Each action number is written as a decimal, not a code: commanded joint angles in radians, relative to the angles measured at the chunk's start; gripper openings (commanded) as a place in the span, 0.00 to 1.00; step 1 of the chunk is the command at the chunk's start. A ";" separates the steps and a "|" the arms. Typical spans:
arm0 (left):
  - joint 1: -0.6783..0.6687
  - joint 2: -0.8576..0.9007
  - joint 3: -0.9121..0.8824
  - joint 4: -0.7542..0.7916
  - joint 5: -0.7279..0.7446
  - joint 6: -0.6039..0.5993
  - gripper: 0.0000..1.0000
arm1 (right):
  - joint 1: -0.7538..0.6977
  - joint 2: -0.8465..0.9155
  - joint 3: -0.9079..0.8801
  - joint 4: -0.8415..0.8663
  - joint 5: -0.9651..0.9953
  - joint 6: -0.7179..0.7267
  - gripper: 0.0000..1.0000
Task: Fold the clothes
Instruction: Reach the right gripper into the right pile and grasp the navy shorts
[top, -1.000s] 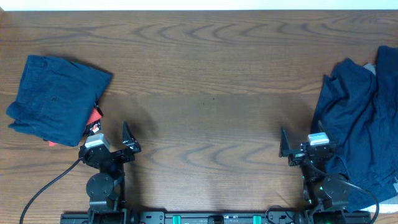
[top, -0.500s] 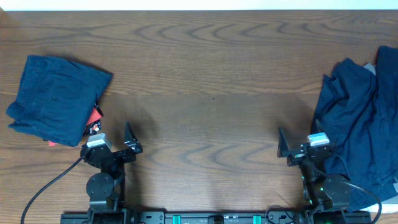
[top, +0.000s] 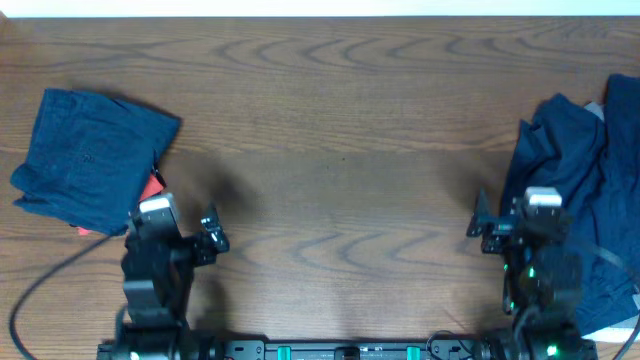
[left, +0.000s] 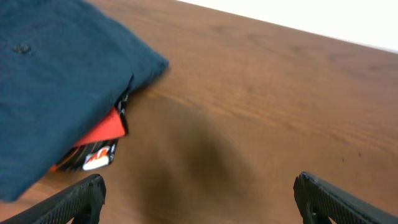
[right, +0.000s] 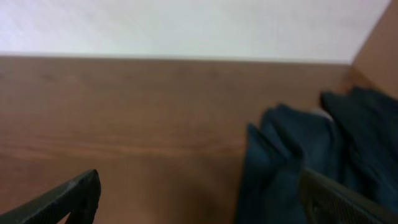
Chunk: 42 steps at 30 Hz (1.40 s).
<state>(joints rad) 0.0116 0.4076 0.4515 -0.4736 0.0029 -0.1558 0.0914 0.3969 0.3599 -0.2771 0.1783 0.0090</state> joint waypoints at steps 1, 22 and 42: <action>0.005 0.149 0.128 -0.069 0.016 0.009 0.98 | -0.017 0.187 0.128 -0.066 0.066 0.019 0.99; 0.005 0.536 0.286 -0.240 0.016 0.009 0.98 | -0.221 1.106 0.378 -0.166 0.278 0.276 0.98; 0.005 0.536 0.286 -0.240 0.016 0.009 0.98 | -0.193 0.879 0.802 -0.182 -0.042 0.168 0.01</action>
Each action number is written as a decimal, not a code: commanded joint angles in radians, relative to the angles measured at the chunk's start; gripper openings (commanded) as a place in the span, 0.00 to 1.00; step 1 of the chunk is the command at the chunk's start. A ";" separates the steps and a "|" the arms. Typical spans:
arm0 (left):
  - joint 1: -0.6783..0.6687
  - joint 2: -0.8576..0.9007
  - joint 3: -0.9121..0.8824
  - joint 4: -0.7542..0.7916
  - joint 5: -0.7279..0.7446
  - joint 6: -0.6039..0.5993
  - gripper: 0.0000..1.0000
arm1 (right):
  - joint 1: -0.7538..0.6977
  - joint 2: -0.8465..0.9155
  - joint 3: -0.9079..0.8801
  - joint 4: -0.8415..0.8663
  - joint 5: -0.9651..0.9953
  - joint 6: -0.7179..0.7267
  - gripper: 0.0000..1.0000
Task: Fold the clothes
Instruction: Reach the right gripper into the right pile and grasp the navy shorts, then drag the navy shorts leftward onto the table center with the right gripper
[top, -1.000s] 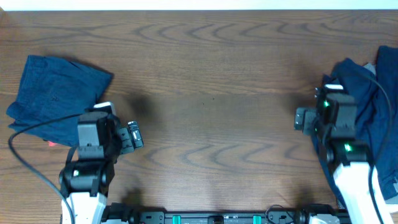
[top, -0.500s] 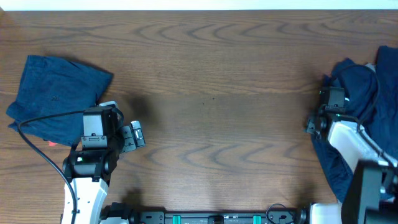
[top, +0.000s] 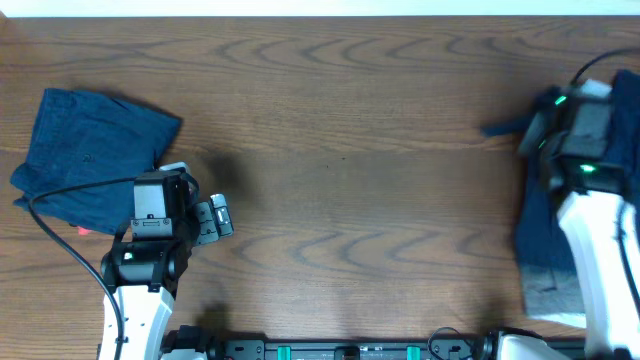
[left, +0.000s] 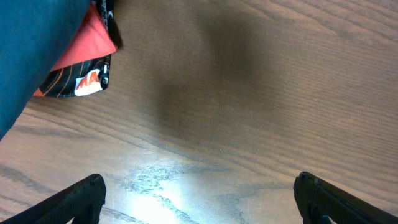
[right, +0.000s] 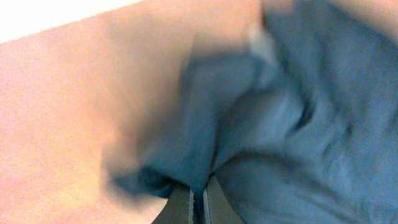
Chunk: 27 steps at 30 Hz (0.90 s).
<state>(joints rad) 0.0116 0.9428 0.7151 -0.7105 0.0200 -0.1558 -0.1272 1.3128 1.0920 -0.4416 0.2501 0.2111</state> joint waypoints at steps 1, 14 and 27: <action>0.005 0.001 0.022 -0.003 -0.001 0.009 0.98 | 0.031 -0.037 0.081 -0.039 -0.137 -0.035 0.01; 0.005 0.001 0.022 0.047 -0.001 0.009 0.98 | 0.366 0.153 0.079 0.413 -0.516 0.058 0.12; 0.005 0.002 0.022 0.088 0.000 -0.077 0.98 | 0.383 0.268 0.079 0.071 0.118 0.154 0.99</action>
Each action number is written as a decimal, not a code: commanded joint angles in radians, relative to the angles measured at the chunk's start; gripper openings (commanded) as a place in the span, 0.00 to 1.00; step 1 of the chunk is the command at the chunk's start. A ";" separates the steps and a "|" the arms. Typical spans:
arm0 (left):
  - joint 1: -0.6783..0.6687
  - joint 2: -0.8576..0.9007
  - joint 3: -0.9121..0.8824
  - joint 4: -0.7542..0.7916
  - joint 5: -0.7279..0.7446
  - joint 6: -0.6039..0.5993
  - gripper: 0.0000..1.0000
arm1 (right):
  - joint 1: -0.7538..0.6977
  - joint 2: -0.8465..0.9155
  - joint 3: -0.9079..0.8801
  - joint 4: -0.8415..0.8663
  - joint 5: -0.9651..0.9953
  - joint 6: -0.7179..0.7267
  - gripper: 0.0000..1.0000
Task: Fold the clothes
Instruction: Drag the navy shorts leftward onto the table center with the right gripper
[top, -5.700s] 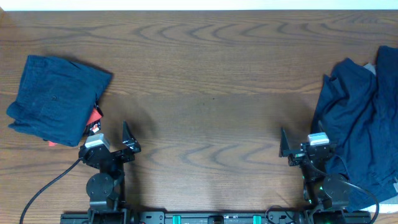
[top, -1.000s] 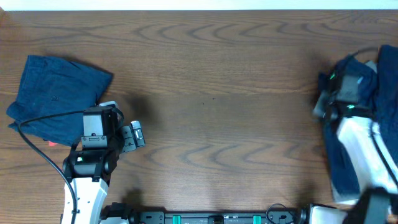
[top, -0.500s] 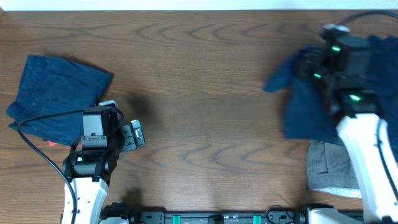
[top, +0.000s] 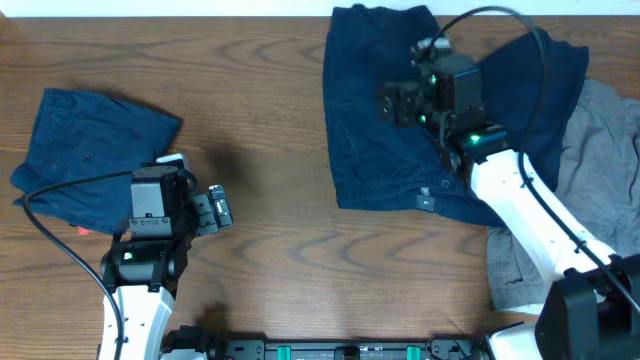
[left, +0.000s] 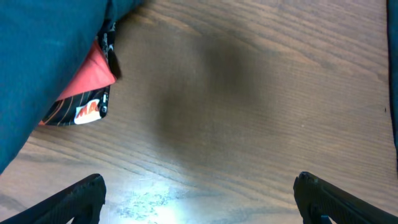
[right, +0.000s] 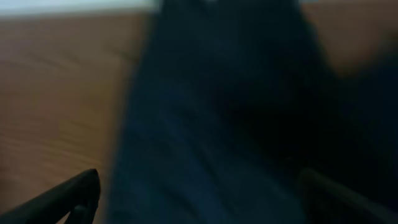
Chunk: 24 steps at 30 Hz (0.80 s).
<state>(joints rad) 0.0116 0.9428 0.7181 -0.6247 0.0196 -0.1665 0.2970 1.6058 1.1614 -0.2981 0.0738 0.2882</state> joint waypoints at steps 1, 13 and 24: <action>0.005 0.002 0.019 0.006 0.000 -0.136 0.98 | -0.069 -0.034 0.009 -0.159 0.370 0.123 0.99; -0.055 0.161 0.018 0.221 0.325 -0.380 0.98 | -0.481 -0.041 0.009 -0.568 0.266 0.171 0.99; -0.346 0.536 0.018 0.501 0.411 -0.543 0.98 | -0.656 -0.042 0.009 -0.613 0.157 0.166 0.99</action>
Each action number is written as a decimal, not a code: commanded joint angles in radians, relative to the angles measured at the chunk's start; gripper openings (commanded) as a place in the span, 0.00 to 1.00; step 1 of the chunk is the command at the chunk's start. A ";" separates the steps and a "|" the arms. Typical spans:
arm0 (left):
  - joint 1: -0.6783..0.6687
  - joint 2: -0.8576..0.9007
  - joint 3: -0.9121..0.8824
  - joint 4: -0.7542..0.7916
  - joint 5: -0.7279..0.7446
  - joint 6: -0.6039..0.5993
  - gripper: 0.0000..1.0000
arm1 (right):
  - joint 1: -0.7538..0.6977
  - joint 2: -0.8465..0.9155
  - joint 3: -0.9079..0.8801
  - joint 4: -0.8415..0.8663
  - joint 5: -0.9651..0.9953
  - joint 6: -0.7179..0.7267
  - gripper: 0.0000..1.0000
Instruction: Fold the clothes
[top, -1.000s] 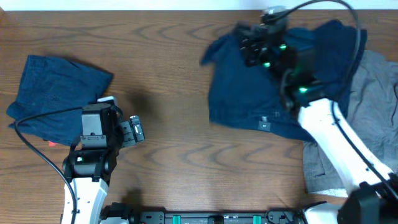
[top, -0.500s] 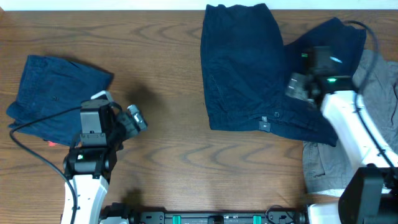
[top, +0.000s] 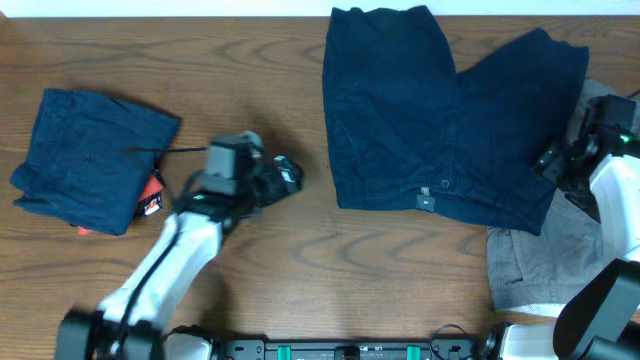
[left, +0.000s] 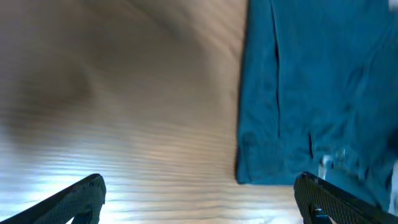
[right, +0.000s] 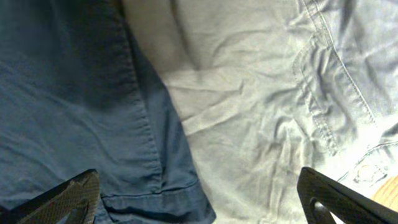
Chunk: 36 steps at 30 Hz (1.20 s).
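Note:
Dark navy shorts (top: 440, 120) lie spread flat at the back centre-right of the table, waistband toward the front. My left gripper (top: 285, 178) hangs open just left of their lower left corner. In the left wrist view the shorts (left: 311, 81) fill the right side, and the gripper (left: 199, 208) has bare wood between its fingers. My right gripper (top: 553, 160) is open over the shorts' right hem. The right wrist view shows that navy hem (right: 68, 93) beside a grey garment (right: 261, 112), with the gripper (right: 199, 208) holding nothing.
A folded navy garment (top: 90, 160) rests at the far left with a red and black item (top: 152, 195) sticking out beneath it. A crumpled grey garment (top: 540, 265) lies at the right front, partly under the shorts. The left arm's cable (top: 165, 150) crosses the folded garment.
My right gripper, then open over the middle of the spread shorts, is now at their right edge by the grey garment. My left gripper has moved right, close to the shorts' left corner.
Both grippers stood open near the front, with a navy heap at the far right. Then my right gripper was shut on navy fabric there. Later the shorts lay spread at the back centre, right gripper open above them. Now both open grippers flank the shorts.

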<state>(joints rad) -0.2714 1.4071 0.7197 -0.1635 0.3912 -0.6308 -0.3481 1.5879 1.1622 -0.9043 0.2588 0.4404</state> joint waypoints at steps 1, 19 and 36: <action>-0.088 0.103 0.017 0.069 0.043 -0.099 0.98 | -0.011 -0.024 0.008 -0.010 -0.029 0.006 0.99; -0.311 0.377 0.017 0.483 0.061 -0.354 0.06 | -0.011 -0.024 0.008 -0.017 -0.032 -0.005 0.99; 0.541 0.107 0.168 0.279 0.285 -0.119 0.39 | -0.011 -0.024 0.008 0.043 -0.259 -0.199 0.99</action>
<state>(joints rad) 0.1902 1.5394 0.8345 0.1230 0.6445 -0.7303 -0.3553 1.5864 1.1622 -0.8734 0.1253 0.3477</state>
